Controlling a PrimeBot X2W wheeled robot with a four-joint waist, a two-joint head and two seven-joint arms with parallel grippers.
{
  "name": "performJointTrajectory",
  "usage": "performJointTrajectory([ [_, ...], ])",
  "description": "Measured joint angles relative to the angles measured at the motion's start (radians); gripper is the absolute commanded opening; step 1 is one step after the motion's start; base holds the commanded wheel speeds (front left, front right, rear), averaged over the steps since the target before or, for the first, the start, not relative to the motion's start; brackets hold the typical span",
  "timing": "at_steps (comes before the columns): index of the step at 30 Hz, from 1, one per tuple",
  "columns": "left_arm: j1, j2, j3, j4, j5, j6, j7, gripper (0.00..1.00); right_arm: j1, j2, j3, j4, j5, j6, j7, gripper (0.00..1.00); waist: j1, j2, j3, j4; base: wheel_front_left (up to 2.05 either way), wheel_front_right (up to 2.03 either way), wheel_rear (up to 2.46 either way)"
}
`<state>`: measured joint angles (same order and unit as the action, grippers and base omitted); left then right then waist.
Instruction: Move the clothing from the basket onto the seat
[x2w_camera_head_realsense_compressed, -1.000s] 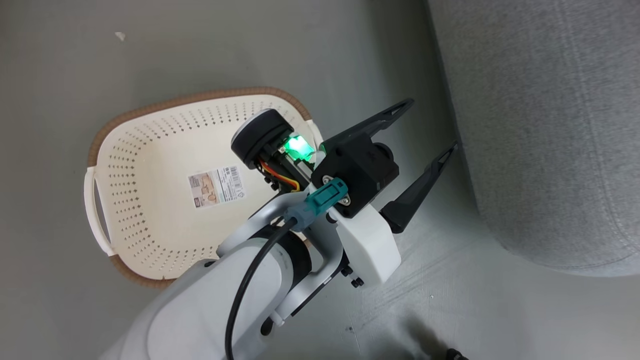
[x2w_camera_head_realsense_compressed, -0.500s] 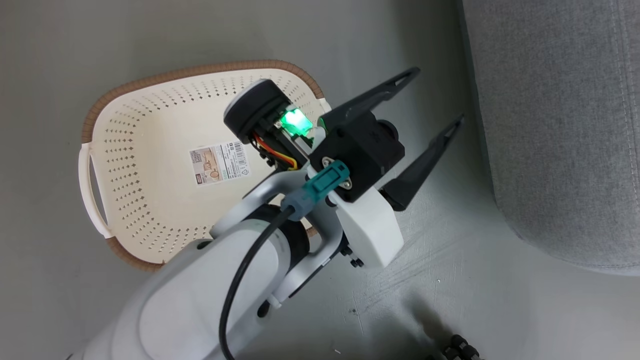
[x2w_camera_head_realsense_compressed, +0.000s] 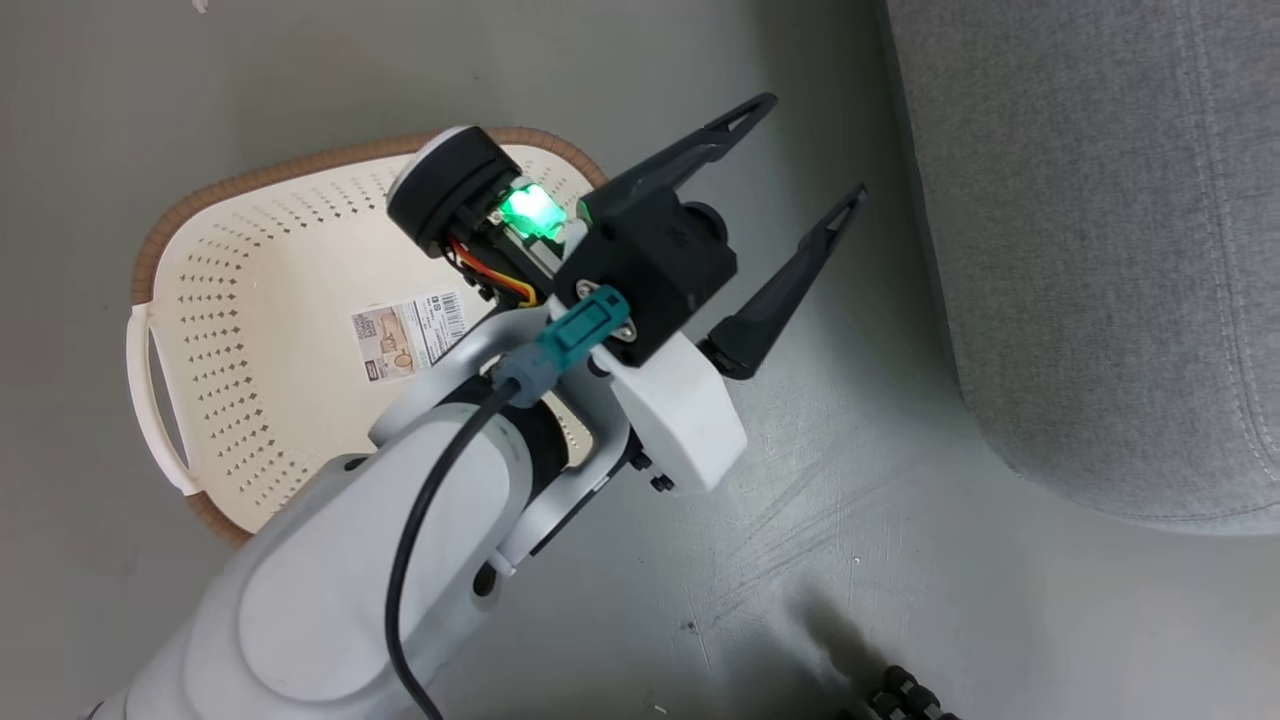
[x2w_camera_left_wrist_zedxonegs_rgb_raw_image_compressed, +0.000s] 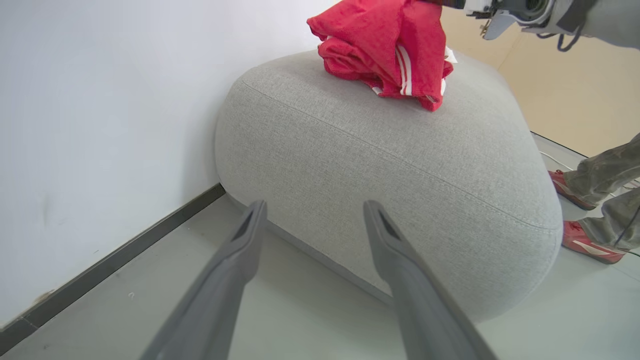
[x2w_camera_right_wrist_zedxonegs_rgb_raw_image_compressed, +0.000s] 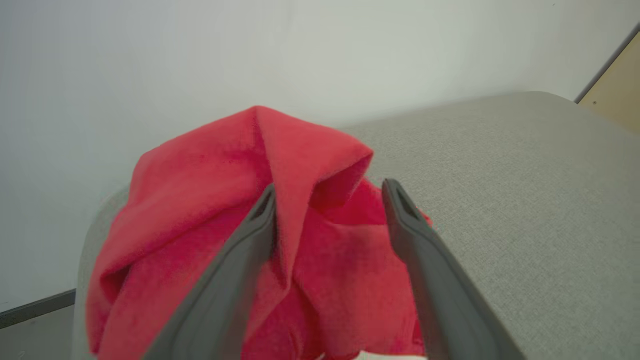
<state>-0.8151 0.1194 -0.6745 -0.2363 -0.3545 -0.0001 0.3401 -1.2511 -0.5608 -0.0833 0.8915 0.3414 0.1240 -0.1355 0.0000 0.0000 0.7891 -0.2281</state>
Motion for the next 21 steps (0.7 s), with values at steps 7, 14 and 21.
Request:
performJointTrajectory([
  [7, 0.002, 0.009, 0.02, 0.022, -0.005, -0.003, -0.031, 1.0, 0.069, -0.002, -0.011, -0.001, -0.012, 0.0, -0.033, 1.0, 0.0, 0.0, -0.03, -0.013, 0.0, 0.0, 0.0],
  [14, 0.007, 0.013, 0.045, 0.033, -0.007, -0.003, -0.072, 1.0, 0.122, 0.018, -0.013, -0.026, -0.011, 0.0, -0.061, 1.0, 0.0, 0.0, -0.068, -0.02, 0.0, 0.0, 0.0],
  [21, 0.043, 0.021, 0.091, 0.045, -0.016, 0.008, -0.122, 1.0, 0.182, 0.066, 0.026, -0.083, -0.012, 0.0, -0.082, 1.0, 0.0, 0.0, -0.113, -0.018, 0.0, 0.0, 0.0],
])
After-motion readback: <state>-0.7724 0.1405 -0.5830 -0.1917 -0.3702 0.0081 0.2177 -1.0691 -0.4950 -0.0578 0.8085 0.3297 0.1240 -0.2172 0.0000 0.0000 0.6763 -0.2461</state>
